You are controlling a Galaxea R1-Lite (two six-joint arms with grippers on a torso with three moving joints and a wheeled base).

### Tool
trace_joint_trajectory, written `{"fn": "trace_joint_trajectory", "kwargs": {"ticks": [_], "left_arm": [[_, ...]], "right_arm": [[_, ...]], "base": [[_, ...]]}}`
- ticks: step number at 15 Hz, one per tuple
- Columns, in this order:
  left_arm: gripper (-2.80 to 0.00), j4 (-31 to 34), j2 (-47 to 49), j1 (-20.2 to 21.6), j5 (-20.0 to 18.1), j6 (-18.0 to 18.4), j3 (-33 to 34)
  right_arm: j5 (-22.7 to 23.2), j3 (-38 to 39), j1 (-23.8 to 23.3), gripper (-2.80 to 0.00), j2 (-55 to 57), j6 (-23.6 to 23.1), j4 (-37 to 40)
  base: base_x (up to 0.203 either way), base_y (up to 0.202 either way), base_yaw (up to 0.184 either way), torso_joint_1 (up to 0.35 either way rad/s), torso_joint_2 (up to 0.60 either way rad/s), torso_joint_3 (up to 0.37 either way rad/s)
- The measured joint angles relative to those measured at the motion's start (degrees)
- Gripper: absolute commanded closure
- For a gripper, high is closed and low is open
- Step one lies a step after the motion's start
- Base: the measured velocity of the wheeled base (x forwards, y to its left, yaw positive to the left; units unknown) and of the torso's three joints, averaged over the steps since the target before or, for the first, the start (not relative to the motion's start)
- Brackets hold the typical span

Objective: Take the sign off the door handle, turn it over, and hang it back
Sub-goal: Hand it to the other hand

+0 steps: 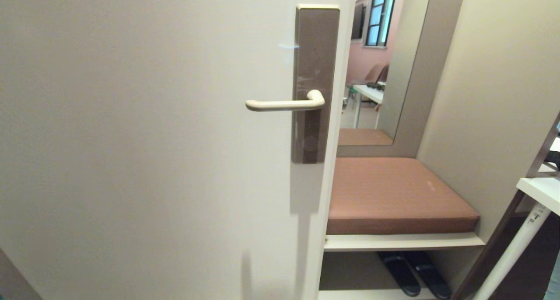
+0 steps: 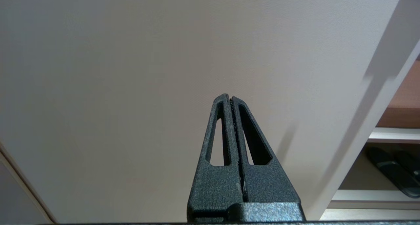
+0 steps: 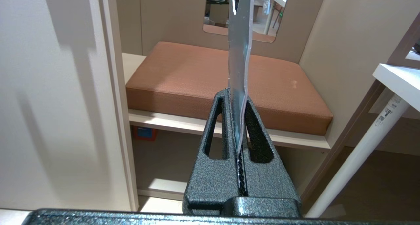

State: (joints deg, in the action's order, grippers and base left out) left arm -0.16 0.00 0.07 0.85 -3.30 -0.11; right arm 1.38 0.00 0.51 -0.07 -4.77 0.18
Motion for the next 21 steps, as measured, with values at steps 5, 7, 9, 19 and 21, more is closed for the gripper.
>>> {"fn": "trace_joint_trajectory", "kwargs": {"ticks": [5,7,9,19,21], "left_arm": [[0.00,0.00,0.00,0.00,0.27,0.08,0.06],[0.00,-0.02,-0.01,0.00,0.43,-0.07,0.04],[0.00,0.02,0.00,-0.07,0.63,-0.33,0.04],[0.00,-0.01,0.00,0.00,0.72,-0.60,0.04],[0.00,0.02,0.00,0.00,0.63,-0.27,0.01]], "right_arm": [[0.02,0.00,0.00,0.00,0.00,0.00,0.00],[0.03,0.00,0.00,0.00,0.00,-0.04,0.00],[0.06,0.00,-0.05,0.00,0.00,-0.02,-0.02],[0.03,0.00,0.00,0.00,0.00,-0.02,-0.03],[0.02,0.00,0.00,0.00,0.00,0.00,-0.03]], "base": [[0.000,0.000,0.000,0.000,0.00,0.000],[0.000,0.000,0.000,0.000,0.00,0.000],[0.001,-0.042,-0.001,0.003,0.00,0.001],[0.000,-0.186,0.001,0.002,0.00,0.000],[0.000,-0.152,-0.001,0.005,0.00,0.004]]}}
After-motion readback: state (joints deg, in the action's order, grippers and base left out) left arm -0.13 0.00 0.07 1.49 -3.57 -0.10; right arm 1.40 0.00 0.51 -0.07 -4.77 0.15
